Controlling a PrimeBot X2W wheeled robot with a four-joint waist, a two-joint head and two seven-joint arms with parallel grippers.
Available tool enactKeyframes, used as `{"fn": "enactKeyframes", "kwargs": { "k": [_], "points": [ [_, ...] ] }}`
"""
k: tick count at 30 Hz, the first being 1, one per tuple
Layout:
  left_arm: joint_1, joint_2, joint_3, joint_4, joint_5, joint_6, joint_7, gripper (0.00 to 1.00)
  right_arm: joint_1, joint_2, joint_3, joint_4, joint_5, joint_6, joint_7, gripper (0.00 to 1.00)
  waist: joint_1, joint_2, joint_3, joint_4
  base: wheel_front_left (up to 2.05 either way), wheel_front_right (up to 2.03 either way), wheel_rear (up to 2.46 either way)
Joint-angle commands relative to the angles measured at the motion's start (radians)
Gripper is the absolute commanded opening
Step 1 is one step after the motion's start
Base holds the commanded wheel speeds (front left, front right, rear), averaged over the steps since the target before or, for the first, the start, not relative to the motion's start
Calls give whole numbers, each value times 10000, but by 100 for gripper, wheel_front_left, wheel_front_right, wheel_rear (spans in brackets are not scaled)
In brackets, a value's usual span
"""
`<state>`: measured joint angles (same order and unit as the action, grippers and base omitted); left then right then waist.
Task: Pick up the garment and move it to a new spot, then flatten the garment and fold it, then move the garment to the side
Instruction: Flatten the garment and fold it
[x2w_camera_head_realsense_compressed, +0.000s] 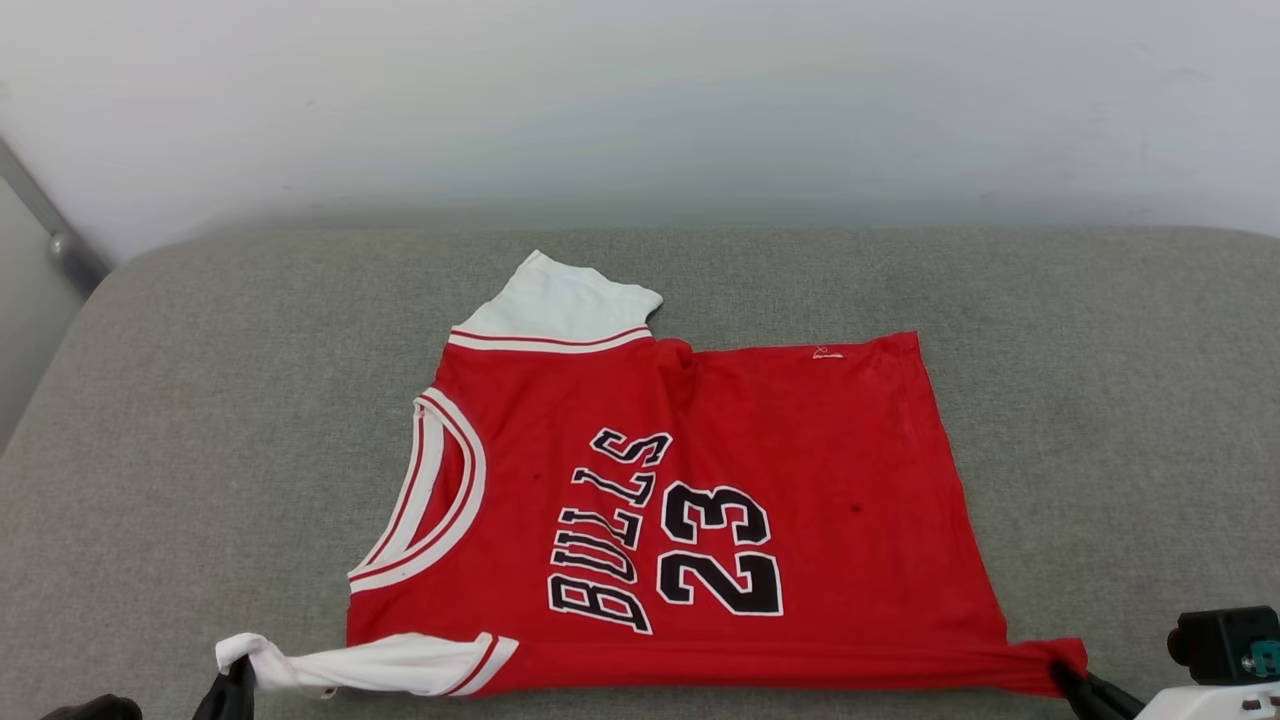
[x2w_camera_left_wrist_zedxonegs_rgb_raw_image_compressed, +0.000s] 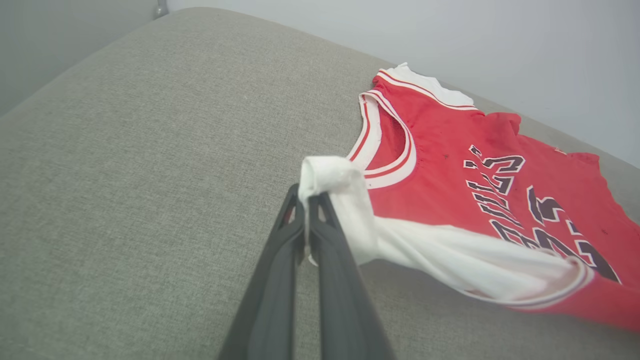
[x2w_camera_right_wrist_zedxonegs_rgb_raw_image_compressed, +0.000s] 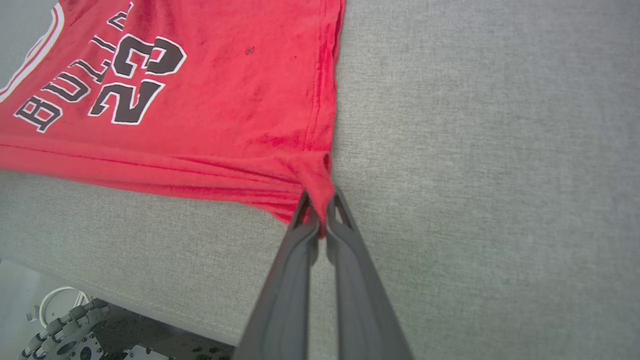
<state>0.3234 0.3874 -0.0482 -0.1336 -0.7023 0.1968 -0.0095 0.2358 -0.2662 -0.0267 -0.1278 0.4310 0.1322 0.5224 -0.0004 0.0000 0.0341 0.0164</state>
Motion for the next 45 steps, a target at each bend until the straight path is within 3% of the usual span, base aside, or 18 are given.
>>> {"fn": "enactKeyframes", "kwargs": {
  "k": [1, 10, 25, 26, 27, 28, 29, 30, 36, 45],
  "points": [
    [-100, 186, 39, -97, -9, 98, 176, 0, 32, 144, -275, -160, -157, -28, 254, 0, 4, 0, 81, -57, 0, 0, 0],
    [-2005, 604, -602, 494, -253, -471, 1466, 0, -1704, 409, 70, 540, -364, -24, 1242, 0, 4, 0, 1091, -75, 0, 0, 0],
    [-4970, 586, -1229, 2396, -335, -1444, 1881, 0, -4753, 114, 1280, 2468, -459, -21, 562, 0, 4, 0, 2570, -169, 0, 0, 0],
    [-5155, 428, -1316, 2776, -472, -1600, 1866, 16, -4858, 213, 1301, 2906, -500, -21, 363, 19, 4, 0, 2654, -178, 0, 0, 0],
    [-5253, 365, -1354, 2980, -518, -1663, 1879, 33, -4903, 263, 1327, 3127, -506, -21, 267, 26, 4, 0, 2676, -177, 0, 0, 0],
    [-5361, 327, -1395, 3162, -560, -1729, 1873, 47, -4899, 307, 1370, 3371, -476, -22, 229, 42, 4, 0, 2695, -178, 0, 0, 0],
    [-5443, 255, -1411, 3354, -630, -1803, 1845, 85, -4898, 345, 1407, 3590, -413, -22, 188, 56, 4, 0, 2705, -180, 0, 0, 0],
    [-5497, 197, -1438, 3514, -649, -1865, 1812, 100, -4914, 345, 1416, 3743, -454, -24, 75, 100, 4, 0, 2706, -185, 0, 0, 0],
    [-5678, 31, -1390, 4433, -864, -2132, 1556, 100, -4581, 366, 1436, 4173, -169, -27, -647, 100, 4, 0, 2307, -197, 0, 0, 0],
    [-5728, 291, -1166, 4974, -1050, -2162, 1542, 100, -3581, 538, 908, 3005, -407, -18, -2766, 100, 4, 0, 1015, -247, 0, 0, 0]
  ]
}}
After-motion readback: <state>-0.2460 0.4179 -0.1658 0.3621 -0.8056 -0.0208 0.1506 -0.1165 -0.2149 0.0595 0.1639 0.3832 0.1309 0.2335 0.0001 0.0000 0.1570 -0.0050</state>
